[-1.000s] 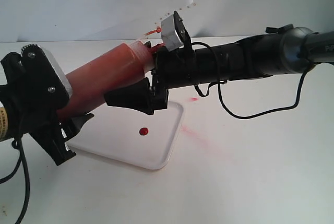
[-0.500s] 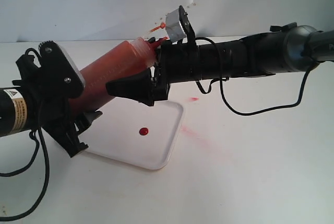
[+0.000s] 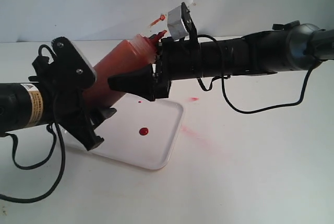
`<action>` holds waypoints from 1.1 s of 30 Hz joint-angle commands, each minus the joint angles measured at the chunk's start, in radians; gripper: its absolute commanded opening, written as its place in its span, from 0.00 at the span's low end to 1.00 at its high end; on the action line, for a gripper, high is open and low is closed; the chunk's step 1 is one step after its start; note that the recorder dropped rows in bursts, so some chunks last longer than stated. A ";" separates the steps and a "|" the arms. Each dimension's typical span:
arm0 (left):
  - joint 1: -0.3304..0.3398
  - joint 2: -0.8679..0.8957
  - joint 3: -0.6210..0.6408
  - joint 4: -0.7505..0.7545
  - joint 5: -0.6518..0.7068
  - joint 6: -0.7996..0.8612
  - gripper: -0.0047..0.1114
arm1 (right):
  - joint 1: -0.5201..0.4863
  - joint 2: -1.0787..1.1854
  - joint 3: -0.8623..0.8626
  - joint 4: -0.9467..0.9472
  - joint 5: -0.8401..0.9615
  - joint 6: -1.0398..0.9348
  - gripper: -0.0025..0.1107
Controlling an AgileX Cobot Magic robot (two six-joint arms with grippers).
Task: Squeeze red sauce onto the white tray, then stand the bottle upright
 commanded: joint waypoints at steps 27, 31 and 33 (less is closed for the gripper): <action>-0.014 0.076 -0.079 -0.122 -0.241 0.126 0.29 | 0.017 -0.031 -0.007 -0.005 0.010 -0.023 0.02; -0.014 0.076 -0.079 -0.190 -0.241 0.124 0.68 | 0.017 -0.050 -0.007 -0.005 0.008 -0.023 0.02; -0.014 0.076 -0.079 -0.222 -0.250 0.124 0.91 | 0.017 -0.059 -0.007 -0.005 -0.012 -0.023 0.02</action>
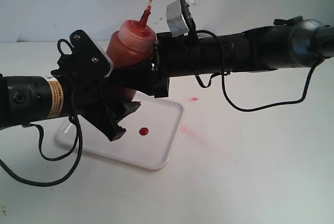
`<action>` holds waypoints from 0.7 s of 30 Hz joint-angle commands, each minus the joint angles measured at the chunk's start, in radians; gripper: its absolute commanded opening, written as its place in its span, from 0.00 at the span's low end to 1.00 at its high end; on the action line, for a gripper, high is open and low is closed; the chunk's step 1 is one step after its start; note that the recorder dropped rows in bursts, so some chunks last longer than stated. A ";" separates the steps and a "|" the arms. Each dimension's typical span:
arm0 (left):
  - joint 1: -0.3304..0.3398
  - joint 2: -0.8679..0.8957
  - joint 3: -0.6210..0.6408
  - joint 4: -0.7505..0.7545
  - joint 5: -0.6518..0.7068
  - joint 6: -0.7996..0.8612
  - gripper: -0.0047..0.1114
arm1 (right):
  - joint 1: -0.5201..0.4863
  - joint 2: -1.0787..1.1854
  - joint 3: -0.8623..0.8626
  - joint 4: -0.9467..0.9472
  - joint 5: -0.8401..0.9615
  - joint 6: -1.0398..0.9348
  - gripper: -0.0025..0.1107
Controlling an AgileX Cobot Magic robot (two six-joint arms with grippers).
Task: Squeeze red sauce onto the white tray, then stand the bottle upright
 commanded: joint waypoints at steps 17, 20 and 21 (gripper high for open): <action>-0.014 -0.013 -0.018 -0.103 0.017 0.023 0.94 | -0.060 -0.034 -0.007 0.006 -0.134 -0.010 0.02; -0.014 -0.013 -0.018 -0.103 0.024 0.023 0.94 | -0.147 -0.034 -0.007 0.006 -0.072 0.017 0.02; -0.014 -0.013 -0.018 -0.103 0.024 0.023 0.94 | -0.184 -0.034 -0.007 0.006 -0.062 0.021 0.02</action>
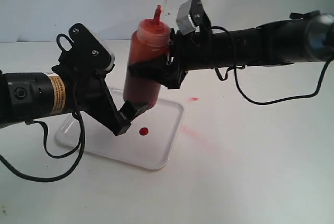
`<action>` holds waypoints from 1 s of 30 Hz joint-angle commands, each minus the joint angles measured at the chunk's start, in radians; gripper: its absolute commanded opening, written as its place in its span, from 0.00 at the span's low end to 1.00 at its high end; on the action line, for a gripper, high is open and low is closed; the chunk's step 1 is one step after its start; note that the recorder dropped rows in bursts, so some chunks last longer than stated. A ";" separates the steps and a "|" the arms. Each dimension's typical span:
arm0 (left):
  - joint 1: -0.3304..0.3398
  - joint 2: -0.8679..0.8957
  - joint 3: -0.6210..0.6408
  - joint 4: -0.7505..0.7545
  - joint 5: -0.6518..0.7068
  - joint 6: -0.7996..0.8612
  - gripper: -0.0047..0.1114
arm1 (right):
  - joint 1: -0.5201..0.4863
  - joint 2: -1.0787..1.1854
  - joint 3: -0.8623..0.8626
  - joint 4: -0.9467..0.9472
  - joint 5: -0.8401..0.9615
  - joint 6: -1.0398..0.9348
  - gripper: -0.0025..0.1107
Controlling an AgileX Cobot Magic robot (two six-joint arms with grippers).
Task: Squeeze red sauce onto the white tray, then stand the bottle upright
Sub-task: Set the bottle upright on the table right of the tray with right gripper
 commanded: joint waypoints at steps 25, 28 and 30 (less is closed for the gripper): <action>-0.002 -0.009 -0.008 -0.015 0.054 0.007 0.94 | -0.347 0.005 0.156 -0.395 0.047 0.032 0.02; -0.002 -0.009 -0.008 -0.015 0.056 0.007 0.94 | -0.347 0.005 0.156 -0.456 0.041 0.035 0.02; -0.002 -0.009 -0.008 -0.015 0.056 0.007 0.94 | -0.347 0.005 0.156 -0.496 0.035 0.035 0.02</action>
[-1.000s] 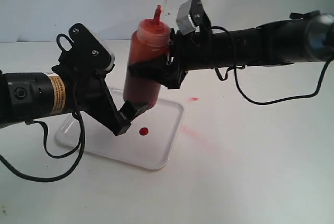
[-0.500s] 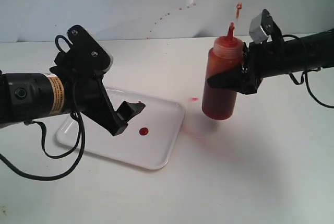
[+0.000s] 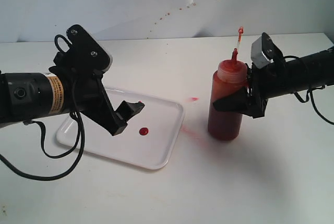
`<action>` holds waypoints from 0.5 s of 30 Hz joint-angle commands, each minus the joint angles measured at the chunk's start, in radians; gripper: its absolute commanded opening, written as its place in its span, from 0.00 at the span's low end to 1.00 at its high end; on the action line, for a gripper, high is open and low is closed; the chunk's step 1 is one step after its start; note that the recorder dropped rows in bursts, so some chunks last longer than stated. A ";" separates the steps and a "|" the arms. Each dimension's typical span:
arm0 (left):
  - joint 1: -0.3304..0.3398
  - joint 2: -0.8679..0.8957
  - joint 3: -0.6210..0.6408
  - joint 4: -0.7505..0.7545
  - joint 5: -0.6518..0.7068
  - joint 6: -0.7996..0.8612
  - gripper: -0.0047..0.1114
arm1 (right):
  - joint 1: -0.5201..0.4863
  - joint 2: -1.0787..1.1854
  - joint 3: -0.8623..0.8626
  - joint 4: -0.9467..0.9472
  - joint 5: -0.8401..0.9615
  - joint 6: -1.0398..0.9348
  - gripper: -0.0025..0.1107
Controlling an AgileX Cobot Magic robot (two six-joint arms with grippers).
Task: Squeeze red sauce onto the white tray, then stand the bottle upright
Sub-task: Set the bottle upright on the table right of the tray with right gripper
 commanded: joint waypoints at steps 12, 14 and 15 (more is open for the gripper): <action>-0.002 -0.005 -0.008 -0.013 0.016 0.000 0.29 | -0.004 -0.007 0.003 -0.126 0.011 0.008 0.14; -0.002 -0.005 -0.008 -0.013 0.043 0.005 0.04 | -0.004 -0.007 0.003 -0.128 0.011 0.008 0.26; -0.002 -0.005 -0.008 -0.007 0.060 0.005 0.05 | -0.004 -0.007 0.003 -0.125 0.011 0.011 0.34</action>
